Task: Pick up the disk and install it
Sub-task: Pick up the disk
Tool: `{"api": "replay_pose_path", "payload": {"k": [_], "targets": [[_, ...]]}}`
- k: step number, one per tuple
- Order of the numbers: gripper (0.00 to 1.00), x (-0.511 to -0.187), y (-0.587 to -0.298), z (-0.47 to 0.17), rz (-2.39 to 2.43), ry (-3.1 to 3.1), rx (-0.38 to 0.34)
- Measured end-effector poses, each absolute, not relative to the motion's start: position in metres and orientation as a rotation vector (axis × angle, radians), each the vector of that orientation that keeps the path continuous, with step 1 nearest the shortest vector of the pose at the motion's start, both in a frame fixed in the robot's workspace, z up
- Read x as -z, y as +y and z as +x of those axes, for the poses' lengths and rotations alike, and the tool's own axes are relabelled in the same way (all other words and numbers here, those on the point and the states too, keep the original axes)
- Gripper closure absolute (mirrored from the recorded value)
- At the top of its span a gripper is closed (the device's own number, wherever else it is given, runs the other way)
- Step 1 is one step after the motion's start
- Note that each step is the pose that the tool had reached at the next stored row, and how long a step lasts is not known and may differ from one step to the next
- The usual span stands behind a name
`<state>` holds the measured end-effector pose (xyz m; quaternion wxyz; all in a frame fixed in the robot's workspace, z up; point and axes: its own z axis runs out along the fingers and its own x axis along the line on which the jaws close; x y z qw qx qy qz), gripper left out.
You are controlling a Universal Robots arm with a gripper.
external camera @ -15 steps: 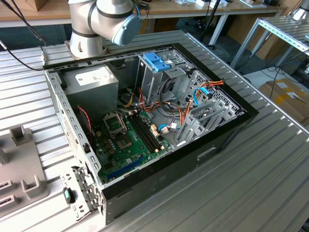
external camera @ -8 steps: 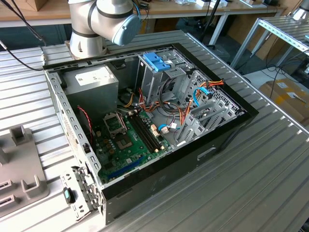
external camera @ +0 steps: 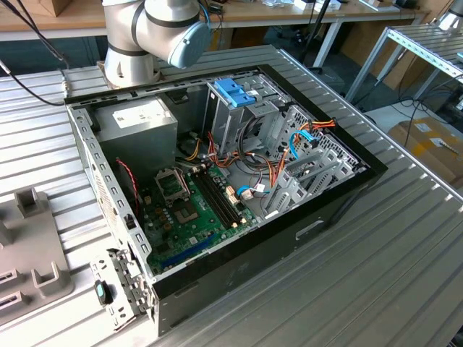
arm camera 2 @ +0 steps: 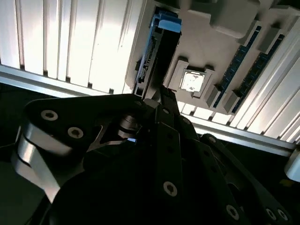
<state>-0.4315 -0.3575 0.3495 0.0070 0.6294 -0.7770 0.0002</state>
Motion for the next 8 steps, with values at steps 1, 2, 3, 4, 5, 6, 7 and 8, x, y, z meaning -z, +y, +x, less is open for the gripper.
{"api": "replay_pose_path", "payload": {"k": [1,2,3,4,5,6,7,8], "targets": [[0.89,-0.3495,-0.3575,-0.4315,1.988,-2.414,-0.001],[0.89,-0.3495,-0.3575,-0.4315,2.012,-2.394,-0.001],[0.89,-0.3495,-0.3575,-0.4315,2.032,-2.377,-0.001],[0.89,-0.3494,-0.3575,-0.4314,2.065,-2.349,-0.002],[0.89,-0.3495,-0.3575,-0.4315,2.100,-2.317,-0.002],[0.89,-0.3494,-0.3574,-0.4315,2.122,-2.298,-0.002],[0.89,-0.3494,-0.3575,-0.4315,2.149,-2.273,-0.002],[0.89,-0.3494,-0.3574,-0.4315,2.171,-2.252,-0.003]]}}
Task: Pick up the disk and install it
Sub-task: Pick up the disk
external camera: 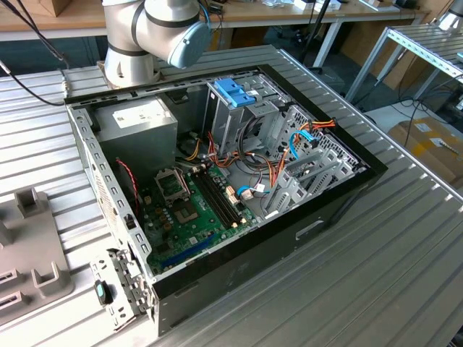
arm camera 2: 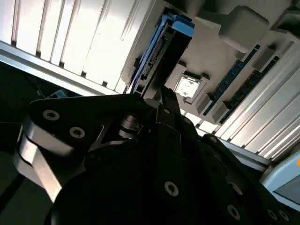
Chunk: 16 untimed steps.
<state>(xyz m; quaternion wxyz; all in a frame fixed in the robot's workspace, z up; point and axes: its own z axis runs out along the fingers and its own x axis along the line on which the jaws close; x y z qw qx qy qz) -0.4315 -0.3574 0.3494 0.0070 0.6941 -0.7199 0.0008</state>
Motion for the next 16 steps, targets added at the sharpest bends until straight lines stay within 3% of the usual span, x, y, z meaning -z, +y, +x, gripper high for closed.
{"api": "replay_pose_path", "payload": {"k": [16], "targets": [[0.89,-0.3454,-0.3487,-0.4315,2.256,-2.169,-0.001]]}}
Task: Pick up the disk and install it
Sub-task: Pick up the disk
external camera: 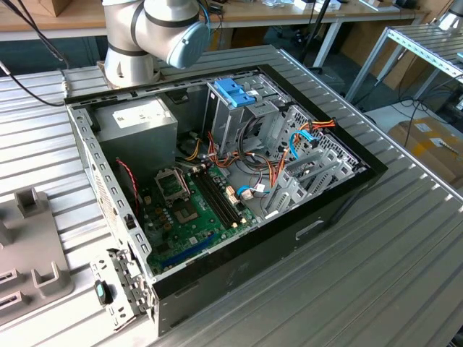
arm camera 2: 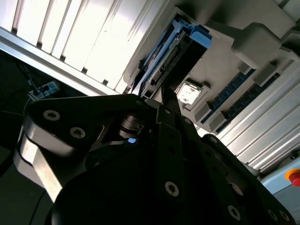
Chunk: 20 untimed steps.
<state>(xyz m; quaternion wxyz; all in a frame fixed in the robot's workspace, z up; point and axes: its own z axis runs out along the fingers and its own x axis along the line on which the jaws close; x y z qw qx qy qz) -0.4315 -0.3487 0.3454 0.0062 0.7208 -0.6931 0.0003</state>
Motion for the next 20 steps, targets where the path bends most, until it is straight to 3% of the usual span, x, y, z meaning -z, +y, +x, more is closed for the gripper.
{"api": "replay_pose_path", "payload": {"k": [12,14,16,19,20], "targets": [[0.89,-0.3450,-0.3487,-0.4315,2.256,-2.169,-0.001],[0.76,-0.3450,-0.3487,-0.4315,2.256,-2.169,-0.001],[0.76,-0.3450,-0.3487,-0.4315,2.256,-2.169,-0.001],[0.46,-0.3449,-0.3487,-0.4315,2.256,-2.169,-0.001],[0.46,-0.3449,-0.3487,-0.4315,2.256,-2.169,-0.001]]}}
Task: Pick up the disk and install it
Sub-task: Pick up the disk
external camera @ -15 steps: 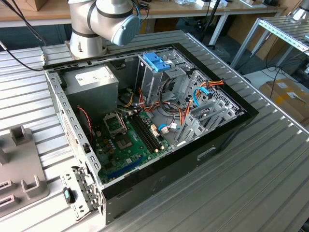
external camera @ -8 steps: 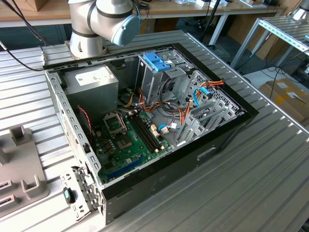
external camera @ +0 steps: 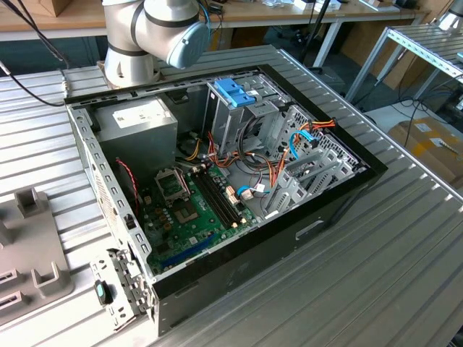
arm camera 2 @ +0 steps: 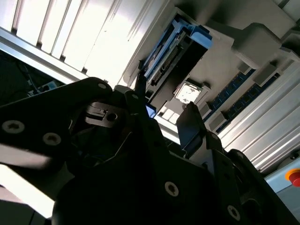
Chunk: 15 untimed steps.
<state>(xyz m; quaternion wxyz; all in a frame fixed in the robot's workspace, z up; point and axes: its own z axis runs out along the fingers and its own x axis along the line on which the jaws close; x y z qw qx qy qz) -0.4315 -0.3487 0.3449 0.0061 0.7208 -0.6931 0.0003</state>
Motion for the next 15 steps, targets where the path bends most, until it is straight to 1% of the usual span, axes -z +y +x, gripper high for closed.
{"api": "replay_pose_path", "payload": {"k": [4,15], "targets": [[0.46,-0.332,-0.349,-0.431,2.256,-2.169,-0.001],[0.46,-0.312,-0.349,-0.431,2.256,-2.169,-0.001]]}}
